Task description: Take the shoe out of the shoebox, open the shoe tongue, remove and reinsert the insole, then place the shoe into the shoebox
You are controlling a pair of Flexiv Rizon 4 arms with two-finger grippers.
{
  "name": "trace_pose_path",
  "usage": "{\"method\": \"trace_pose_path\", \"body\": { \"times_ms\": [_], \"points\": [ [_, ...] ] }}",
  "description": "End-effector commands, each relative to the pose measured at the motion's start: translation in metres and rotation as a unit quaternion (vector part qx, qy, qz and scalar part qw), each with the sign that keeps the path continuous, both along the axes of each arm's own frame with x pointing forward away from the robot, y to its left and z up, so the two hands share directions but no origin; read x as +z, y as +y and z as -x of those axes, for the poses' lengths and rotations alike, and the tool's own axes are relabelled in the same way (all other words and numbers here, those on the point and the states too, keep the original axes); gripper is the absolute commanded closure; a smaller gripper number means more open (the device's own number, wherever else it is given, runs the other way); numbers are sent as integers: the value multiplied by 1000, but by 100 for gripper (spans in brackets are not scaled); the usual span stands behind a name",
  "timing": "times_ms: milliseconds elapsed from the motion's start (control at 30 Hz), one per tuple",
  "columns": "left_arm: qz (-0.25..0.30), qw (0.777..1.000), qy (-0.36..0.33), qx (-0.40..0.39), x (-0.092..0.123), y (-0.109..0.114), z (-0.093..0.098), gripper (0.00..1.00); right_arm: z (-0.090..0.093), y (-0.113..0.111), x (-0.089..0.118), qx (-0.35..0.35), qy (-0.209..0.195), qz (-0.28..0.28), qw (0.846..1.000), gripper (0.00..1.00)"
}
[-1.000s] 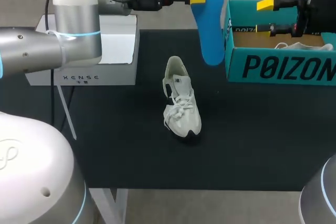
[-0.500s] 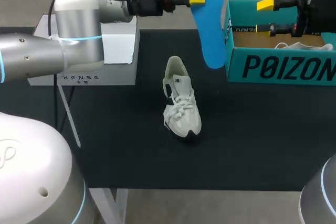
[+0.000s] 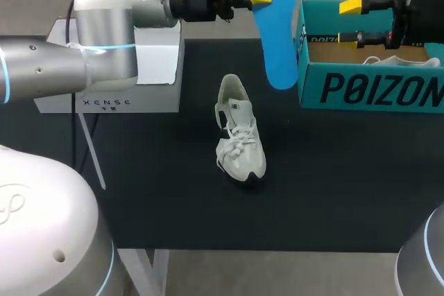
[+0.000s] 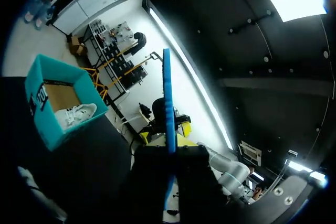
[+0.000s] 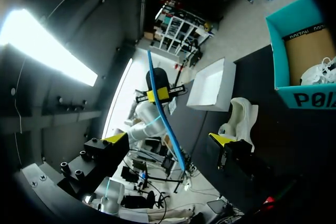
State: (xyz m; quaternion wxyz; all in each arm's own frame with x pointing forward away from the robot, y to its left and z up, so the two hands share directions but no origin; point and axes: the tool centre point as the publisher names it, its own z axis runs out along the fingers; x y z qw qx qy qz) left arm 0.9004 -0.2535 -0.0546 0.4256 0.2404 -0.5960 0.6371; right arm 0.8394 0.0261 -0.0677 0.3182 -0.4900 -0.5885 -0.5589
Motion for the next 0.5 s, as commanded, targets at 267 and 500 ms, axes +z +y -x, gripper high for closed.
{"method": "trace_pose_path", "body": {
  "times_ms": [267,500],
  "points": [
    [12,992,122,15,-2,-5,4,100,0,1,-1,-1,0,0,1000,0],
    [12,992,122,15,-2,-5,4,100,0,1,-1,-1,0,0,1000,0]
  ]
}}
